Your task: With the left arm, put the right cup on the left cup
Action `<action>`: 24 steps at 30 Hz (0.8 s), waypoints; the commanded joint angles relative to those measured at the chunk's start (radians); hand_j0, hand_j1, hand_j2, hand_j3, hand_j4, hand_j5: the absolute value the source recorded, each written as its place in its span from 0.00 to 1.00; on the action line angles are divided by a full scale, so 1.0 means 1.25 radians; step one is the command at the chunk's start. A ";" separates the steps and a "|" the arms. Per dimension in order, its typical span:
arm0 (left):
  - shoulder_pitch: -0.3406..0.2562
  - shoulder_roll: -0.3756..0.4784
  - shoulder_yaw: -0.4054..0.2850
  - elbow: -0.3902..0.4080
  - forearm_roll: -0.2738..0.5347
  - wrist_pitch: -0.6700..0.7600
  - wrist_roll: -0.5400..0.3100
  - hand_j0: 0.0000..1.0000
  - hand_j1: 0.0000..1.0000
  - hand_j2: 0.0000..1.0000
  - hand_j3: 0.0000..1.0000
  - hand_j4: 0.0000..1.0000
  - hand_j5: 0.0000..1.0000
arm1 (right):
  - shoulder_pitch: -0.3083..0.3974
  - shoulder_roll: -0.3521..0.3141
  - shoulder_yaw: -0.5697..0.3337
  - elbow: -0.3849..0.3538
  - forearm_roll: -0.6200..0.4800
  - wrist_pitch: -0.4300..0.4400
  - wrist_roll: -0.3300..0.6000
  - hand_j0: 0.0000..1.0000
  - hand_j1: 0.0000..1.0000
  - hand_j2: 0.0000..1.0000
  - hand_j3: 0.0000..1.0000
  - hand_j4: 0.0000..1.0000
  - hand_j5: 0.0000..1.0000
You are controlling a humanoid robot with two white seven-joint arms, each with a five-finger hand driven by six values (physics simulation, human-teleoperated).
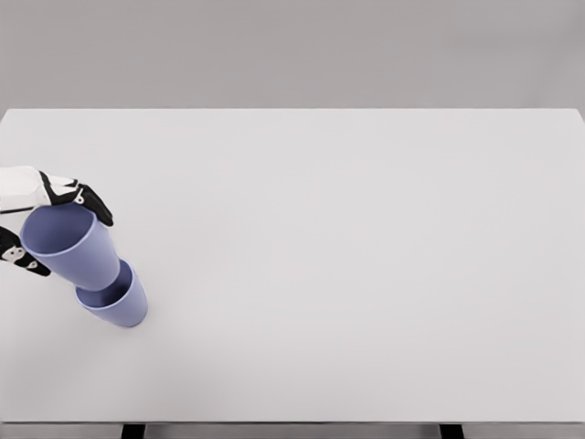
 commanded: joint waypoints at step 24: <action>0.020 -0.029 0.001 0.024 -0.022 0.002 0.000 0.56 0.56 0.56 0.56 0.56 0.56 | 0.000 0.000 0.000 0.000 0.000 0.000 0.000 1.00 1.00 1.00 1.00 1.00 1.00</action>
